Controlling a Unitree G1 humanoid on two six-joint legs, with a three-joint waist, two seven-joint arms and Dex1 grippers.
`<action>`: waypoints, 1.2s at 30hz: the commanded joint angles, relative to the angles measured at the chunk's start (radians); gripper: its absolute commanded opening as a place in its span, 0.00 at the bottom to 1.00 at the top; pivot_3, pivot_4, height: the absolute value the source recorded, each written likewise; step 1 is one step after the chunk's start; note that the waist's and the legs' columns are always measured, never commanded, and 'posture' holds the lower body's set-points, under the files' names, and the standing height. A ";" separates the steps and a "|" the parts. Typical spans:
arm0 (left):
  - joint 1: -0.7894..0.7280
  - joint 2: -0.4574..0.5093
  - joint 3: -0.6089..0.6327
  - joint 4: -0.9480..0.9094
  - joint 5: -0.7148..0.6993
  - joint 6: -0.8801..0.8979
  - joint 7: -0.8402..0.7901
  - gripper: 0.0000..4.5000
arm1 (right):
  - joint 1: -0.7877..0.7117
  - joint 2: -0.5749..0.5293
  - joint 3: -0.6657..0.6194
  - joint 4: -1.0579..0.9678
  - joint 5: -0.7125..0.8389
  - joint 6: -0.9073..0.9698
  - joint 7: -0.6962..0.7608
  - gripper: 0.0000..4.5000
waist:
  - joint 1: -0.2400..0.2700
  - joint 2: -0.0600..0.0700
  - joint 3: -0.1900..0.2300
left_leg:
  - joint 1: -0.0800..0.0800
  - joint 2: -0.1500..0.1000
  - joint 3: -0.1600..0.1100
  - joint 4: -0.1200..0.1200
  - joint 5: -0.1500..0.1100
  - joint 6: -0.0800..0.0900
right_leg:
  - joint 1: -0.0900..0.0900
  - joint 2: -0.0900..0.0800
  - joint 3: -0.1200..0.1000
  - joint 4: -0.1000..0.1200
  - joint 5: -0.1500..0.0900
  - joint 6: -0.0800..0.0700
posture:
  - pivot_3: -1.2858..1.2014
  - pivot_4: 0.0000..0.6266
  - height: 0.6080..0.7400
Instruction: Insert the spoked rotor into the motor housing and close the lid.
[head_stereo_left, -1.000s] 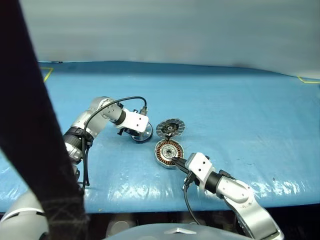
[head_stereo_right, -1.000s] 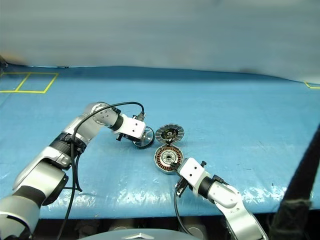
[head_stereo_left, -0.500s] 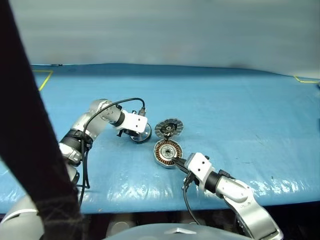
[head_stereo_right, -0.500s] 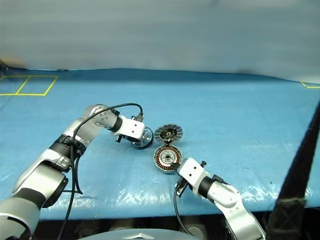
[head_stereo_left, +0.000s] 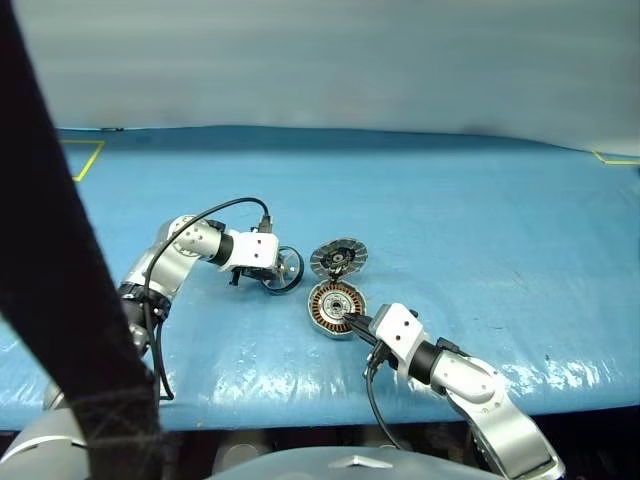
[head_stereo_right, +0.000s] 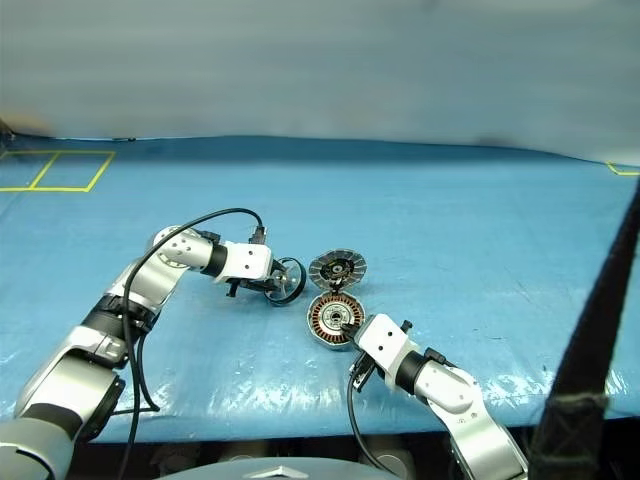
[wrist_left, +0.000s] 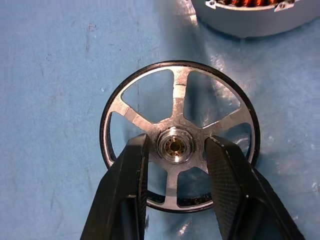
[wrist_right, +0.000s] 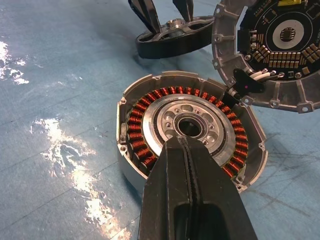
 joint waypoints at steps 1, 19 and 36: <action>0.066 0.046 0.015 -0.073 -0.040 0.057 -0.032 0.31 | -0.010 -0.002 -0.020 -0.020 0.019 -0.010 0.009 0.00 | -0.002 -0.001 0.001 | -0.001 0.000 0.000 0.000 0.000 0.000 | 0.000 0.000 0.000 0.000 0.000 0.000 | 0.52 0.24 1.00; 0.341 0.027 0.146 -0.696 -0.466 0.375 0.053 0.31 | 0.041 -0.045 -0.106 -0.157 0.164 0.059 0.074 0.00 | 0.011 -0.004 0.012 | -0.007 0.000 0.001 -0.003 0.001 -0.002 | -0.003 0.000 0.002 -0.002 0.000 0.002 | 0.52 0.24 1.00; 0.220 -0.132 -0.071 -0.481 -0.271 0.366 0.151 0.31 | 0.141 -0.053 -0.210 -0.131 0.198 0.071 0.032 0.00 | 0.027 -0.004 0.012 | -0.007 -0.001 0.001 -0.002 0.000 -0.001 | -0.002 0.001 0.002 -0.003 0.000 0.003 | 0.52 0.24 1.00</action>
